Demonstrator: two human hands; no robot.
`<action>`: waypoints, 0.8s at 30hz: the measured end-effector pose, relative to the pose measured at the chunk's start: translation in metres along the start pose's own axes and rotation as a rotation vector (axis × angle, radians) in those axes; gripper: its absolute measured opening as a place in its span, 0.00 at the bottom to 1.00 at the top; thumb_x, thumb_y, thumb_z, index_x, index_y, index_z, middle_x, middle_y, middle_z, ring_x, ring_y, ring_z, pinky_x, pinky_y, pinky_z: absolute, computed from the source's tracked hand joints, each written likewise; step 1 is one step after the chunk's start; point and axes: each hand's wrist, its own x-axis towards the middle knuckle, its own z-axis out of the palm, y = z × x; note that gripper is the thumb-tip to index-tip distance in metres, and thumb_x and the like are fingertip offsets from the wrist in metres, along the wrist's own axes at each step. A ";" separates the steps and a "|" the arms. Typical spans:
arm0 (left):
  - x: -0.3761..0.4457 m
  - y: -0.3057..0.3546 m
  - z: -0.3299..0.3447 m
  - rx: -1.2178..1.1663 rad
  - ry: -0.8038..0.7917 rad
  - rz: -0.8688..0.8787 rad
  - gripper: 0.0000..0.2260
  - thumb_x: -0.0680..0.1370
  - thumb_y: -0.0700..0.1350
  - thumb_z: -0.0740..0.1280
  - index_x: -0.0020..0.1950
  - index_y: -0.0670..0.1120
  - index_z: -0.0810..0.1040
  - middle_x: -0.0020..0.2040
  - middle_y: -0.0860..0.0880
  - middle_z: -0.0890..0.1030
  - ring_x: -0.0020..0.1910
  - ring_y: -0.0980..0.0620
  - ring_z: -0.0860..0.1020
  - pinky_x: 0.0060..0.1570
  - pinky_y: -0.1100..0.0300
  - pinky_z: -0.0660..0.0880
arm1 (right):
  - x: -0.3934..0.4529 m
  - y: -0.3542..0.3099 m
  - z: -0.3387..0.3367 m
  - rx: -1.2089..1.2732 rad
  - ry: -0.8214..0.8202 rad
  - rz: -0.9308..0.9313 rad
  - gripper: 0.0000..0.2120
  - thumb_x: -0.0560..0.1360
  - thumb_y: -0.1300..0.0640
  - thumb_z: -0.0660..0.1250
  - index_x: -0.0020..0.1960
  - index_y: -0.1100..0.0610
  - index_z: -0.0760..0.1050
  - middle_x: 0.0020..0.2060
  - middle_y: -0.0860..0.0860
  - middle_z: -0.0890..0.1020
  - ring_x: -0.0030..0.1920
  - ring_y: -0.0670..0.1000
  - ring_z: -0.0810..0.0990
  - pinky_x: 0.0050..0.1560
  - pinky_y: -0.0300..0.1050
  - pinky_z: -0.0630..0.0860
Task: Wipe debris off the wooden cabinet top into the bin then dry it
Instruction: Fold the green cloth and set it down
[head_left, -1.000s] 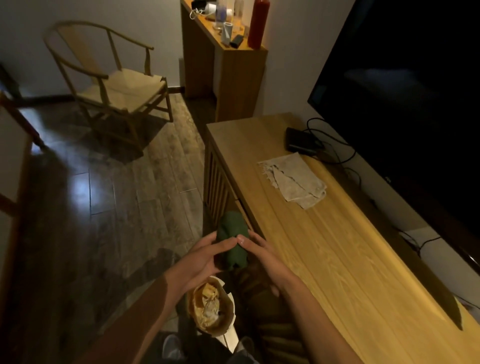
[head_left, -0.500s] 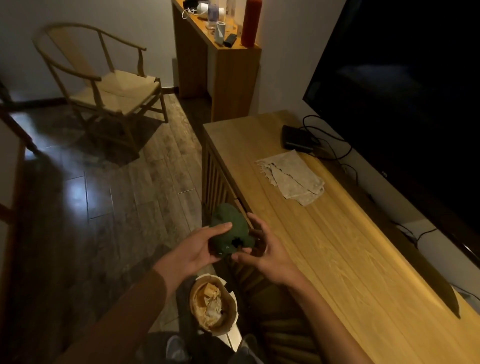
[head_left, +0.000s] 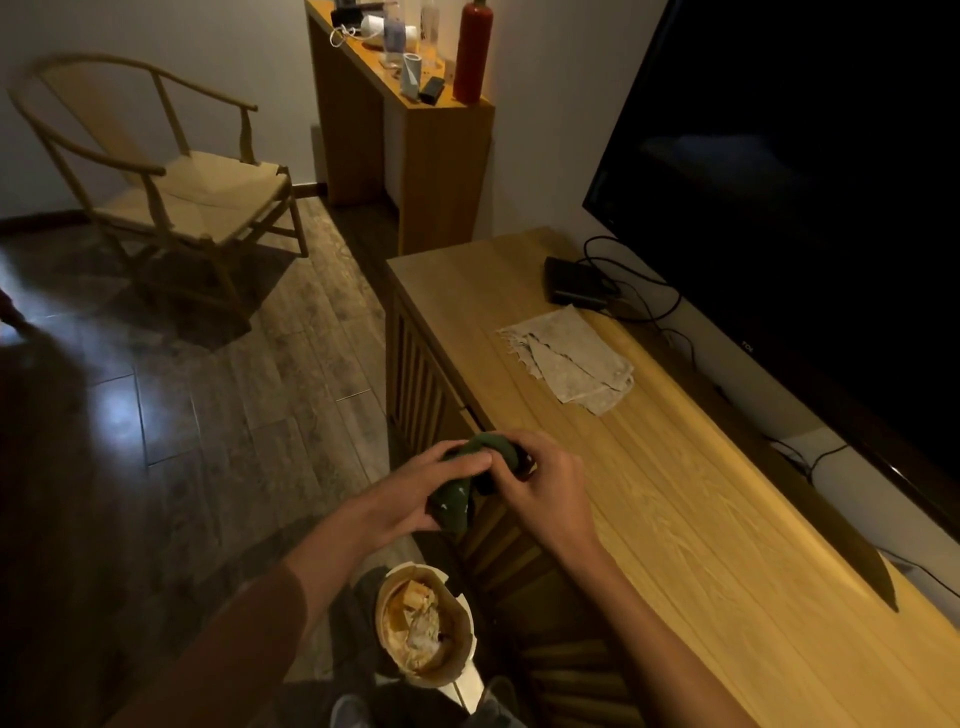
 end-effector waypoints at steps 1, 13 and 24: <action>0.000 0.002 -0.001 0.062 -0.017 0.000 0.37 0.62 0.63 0.81 0.69 0.58 0.75 0.67 0.45 0.78 0.66 0.44 0.77 0.65 0.40 0.76 | 0.002 0.000 -0.002 0.004 0.000 0.006 0.10 0.78 0.52 0.72 0.58 0.52 0.84 0.49 0.48 0.86 0.46 0.43 0.81 0.46 0.41 0.79; 0.050 0.021 0.001 0.686 -0.005 0.205 0.02 0.79 0.49 0.69 0.47 0.54 0.81 0.48 0.50 0.80 0.48 0.51 0.82 0.48 0.54 0.81 | 0.031 0.032 -0.042 0.177 -0.078 0.253 0.06 0.78 0.50 0.71 0.45 0.50 0.82 0.40 0.45 0.84 0.41 0.46 0.83 0.39 0.51 0.82; 0.127 0.061 -0.007 0.283 -0.004 0.137 0.19 0.73 0.61 0.73 0.59 0.51 0.85 0.58 0.46 0.86 0.59 0.48 0.84 0.59 0.51 0.80 | 0.071 0.106 -0.039 0.606 -0.075 0.513 0.09 0.81 0.41 0.64 0.49 0.43 0.78 0.46 0.45 0.83 0.47 0.49 0.84 0.46 0.51 0.83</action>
